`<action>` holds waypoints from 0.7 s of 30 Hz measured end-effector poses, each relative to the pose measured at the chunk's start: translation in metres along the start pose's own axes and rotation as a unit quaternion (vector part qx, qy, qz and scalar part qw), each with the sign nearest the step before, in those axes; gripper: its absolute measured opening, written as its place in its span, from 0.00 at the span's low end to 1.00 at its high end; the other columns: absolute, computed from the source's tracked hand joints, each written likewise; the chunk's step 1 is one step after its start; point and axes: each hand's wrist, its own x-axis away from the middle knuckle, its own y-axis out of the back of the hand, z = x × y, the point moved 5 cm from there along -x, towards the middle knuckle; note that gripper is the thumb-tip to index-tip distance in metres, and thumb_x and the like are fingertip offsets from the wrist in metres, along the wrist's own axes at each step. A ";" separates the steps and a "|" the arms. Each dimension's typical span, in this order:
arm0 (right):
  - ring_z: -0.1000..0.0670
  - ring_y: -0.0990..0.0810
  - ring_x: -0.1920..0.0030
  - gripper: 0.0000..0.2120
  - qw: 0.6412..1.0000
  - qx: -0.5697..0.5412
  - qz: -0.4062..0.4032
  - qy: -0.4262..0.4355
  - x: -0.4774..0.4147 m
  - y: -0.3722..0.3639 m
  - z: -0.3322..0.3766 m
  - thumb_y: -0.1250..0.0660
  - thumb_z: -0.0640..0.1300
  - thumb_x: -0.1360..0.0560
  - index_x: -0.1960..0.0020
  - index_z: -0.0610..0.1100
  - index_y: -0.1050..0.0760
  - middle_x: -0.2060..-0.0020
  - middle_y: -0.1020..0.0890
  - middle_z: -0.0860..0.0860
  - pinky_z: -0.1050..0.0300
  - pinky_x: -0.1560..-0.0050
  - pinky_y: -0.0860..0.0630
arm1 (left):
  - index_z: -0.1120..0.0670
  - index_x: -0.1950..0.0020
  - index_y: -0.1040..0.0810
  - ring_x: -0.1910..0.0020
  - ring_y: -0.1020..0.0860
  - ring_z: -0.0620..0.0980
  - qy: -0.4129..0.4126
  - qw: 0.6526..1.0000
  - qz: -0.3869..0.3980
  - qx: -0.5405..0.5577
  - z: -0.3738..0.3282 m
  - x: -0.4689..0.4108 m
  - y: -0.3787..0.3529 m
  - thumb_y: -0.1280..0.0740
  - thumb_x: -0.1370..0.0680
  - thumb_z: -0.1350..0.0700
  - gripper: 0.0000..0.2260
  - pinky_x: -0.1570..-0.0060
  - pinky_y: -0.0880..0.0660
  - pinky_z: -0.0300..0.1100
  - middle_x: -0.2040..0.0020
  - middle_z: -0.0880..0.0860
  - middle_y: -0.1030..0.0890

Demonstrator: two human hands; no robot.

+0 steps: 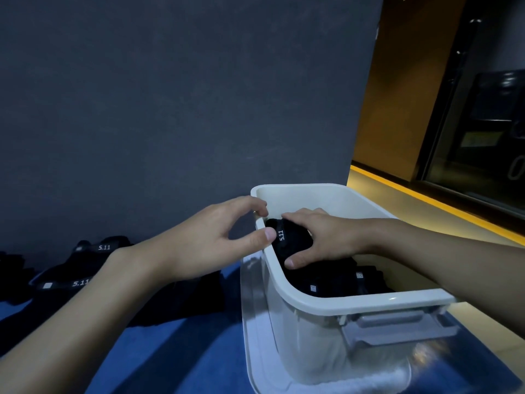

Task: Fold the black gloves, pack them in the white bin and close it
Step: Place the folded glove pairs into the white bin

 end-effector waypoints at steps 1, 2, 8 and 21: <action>0.49 0.40 0.29 0.46 1.000 -0.003 -0.004 0.000 0.002 0.003 0.001 0.28 0.66 0.32 0.22 0.51 0.45 0.32 0.33 0.54 0.51 0.29 0.37 | 0.39 0.36 0.28 0.36 0.30 0.31 0.001 1.000 0.000 0.002 -0.001 0.000 0.000 0.41 0.26 0.28 0.24 0.33 0.30 0.42 0.35 0.33 0.27; 0.49 0.41 0.28 0.46 1.000 -0.005 -0.009 0.001 0.005 0.006 0.003 0.28 0.65 0.31 0.21 0.50 0.46 0.30 0.34 0.54 0.52 0.29 0.38 | 0.39 0.37 0.27 0.36 0.30 0.31 0.001 1.000 0.000 0.007 -0.002 0.000 0.001 0.40 0.26 0.29 0.23 0.32 0.30 0.42 0.35 0.33 0.26; 0.51 0.36 0.28 0.32 0.998 0.019 -0.056 0.005 0.024 0.035 0.024 0.30 0.61 0.27 0.27 0.51 0.32 0.31 0.29 0.53 0.54 0.30 0.35 | 0.41 0.38 0.25 0.36 0.27 0.35 -0.002 0.999 -0.038 0.034 -0.003 0.009 0.018 0.40 0.25 0.33 0.21 0.34 0.29 0.46 0.37 0.35 0.24; 0.56 0.21 0.50 0.05 0.967 -0.102 -0.199 0.118 0.046 0.050 0.203 0.32 0.45 0.25 0.50 0.49 0.19 0.53 0.17 0.55 0.64 0.55 0.29 | 0.48 0.47 0.20 0.49 0.19 0.39 0.156 0.978 -0.053 -0.127 0.076 0.096 0.103 0.32 0.21 0.52 0.04 0.43 0.23 0.44 0.51 0.43 0.17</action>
